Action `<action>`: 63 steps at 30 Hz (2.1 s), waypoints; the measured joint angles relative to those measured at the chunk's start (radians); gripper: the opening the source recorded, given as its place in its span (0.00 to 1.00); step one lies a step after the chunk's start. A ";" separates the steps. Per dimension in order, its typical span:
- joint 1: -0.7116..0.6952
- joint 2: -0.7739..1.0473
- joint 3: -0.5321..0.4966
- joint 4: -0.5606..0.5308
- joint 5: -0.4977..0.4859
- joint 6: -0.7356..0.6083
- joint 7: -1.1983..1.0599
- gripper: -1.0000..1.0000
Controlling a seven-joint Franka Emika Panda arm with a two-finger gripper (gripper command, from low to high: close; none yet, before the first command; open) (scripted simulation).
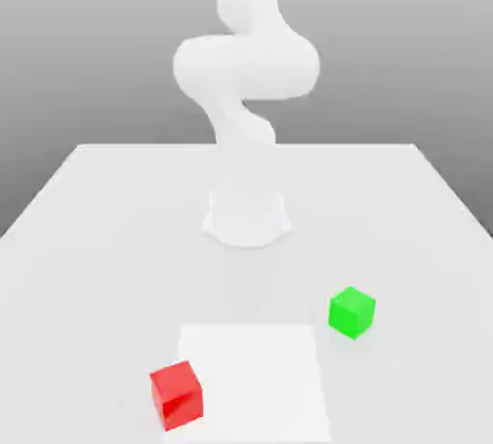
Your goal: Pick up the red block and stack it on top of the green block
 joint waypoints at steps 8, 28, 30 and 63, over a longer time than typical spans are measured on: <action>0.083 0.297 -0.131 -0.066 0.069 0.116 -0.247 0.50; 0.035 1.005 -0.176 -0.185 0.169 0.457 -0.726 0.50; 0.006 1.069 -0.140 -0.175 0.204 0.509 -0.753 0.00; 0.440 0.679 0.098 -0.621 -0.005 0.574 -0.514 0.00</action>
